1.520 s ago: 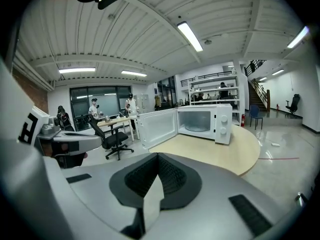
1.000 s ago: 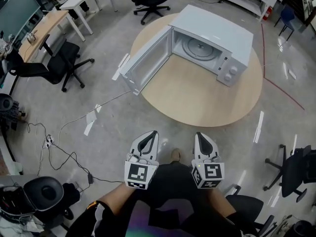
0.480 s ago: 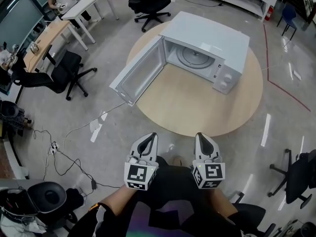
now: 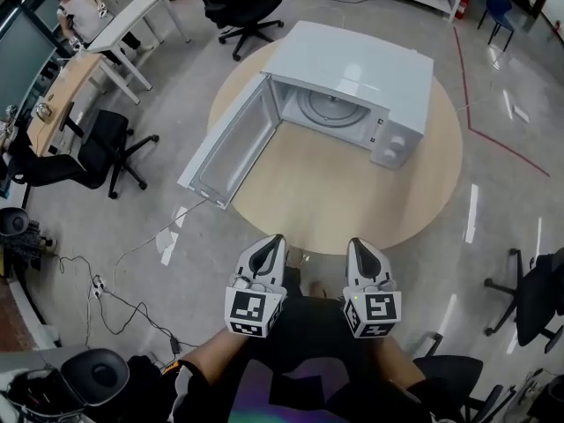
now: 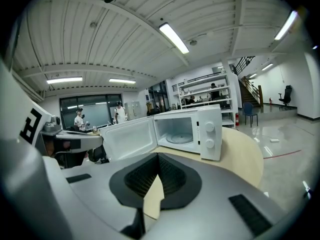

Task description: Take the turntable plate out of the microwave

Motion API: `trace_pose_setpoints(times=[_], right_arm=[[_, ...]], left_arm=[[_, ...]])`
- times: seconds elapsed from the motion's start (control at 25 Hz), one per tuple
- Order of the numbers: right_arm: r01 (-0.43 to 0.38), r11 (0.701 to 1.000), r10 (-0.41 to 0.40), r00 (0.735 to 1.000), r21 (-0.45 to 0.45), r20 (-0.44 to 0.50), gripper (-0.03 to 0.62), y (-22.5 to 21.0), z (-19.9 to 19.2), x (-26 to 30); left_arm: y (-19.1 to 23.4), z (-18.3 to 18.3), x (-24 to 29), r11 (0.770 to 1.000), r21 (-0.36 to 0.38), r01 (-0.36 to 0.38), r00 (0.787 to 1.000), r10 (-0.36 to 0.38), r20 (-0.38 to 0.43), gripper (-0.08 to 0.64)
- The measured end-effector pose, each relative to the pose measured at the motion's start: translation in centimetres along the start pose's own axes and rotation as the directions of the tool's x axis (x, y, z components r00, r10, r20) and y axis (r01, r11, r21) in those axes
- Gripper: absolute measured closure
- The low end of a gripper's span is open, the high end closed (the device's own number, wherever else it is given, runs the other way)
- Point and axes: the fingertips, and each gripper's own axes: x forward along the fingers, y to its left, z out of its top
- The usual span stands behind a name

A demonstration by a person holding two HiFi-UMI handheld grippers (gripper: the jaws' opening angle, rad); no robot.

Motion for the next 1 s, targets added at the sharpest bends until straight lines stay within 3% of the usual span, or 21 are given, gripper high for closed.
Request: trace_pose_setpoints(times=[0.52,0.8,1.0], right_arm=[[0.117,0.993,-0.117,0.993,-0.023,-0.029,0.577,-2.2,4.3,9.8],[0.169,0.984,-0.171,0.984,-0.047,-0.041,0.577,-1.5,7.1,16.1],[0.192,0.980,-0.194,0.980,-0.056,-0.043,0.575,-1.0,8.2,19.8]], left_arm=[[6.3,5.1,11.2,0.989,-0.068,0.128,0.990,-0.124,0.068,0.512],[11.3,6.6,16.1,0.977,-0.111,0.183,0.983,-0.177,0.057,0.512],[13.0,6.5,19.1,0.955,-0.153,0.253,0.967,-0.254,0.016,0.512]])
